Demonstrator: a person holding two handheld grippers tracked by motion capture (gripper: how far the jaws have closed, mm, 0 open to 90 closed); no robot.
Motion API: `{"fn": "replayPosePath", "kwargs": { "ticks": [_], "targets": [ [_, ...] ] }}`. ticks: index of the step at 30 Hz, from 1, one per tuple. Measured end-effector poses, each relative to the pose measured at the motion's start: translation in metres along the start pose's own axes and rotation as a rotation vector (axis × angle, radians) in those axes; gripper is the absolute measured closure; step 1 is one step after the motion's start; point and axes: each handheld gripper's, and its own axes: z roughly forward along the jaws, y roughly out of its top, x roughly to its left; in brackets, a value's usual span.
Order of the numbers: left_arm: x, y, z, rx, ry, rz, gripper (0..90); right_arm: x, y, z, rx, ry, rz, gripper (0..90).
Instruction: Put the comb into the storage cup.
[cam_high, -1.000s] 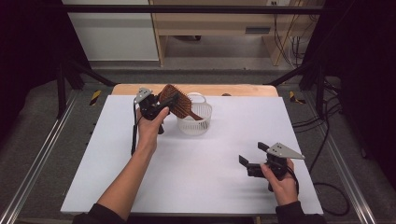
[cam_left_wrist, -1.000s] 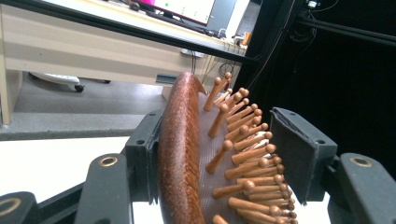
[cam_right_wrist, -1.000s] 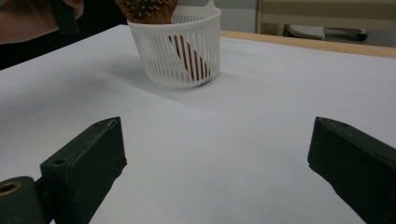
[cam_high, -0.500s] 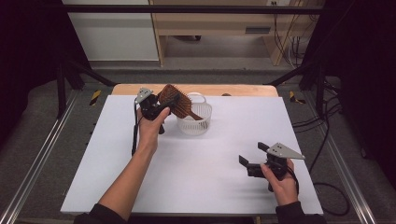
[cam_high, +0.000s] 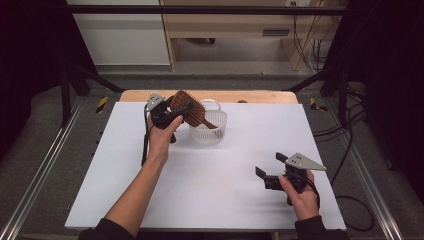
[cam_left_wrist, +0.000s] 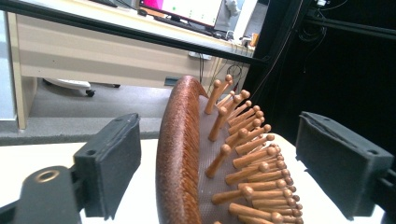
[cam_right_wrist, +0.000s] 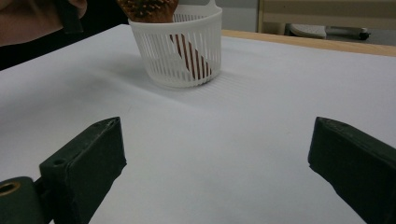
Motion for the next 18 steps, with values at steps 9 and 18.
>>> {"fn": "replayPosePath", "kwargs": {
  "ticks": [9,18],
  "targets": [
    [-0.0007,-0.0006,0.0011,0.012,0.017,0.001,7.0,0.0002,0.0001,-0.0002,-0.002,0.001,-0.001,4.3],
    [-0.0048,-0.0003,0.0006,0.013,0.021,0.027,4.1,0.0002,0.0004,-0.0010,-0.001,-0.001,-0.002,4.3]
  ]
}}
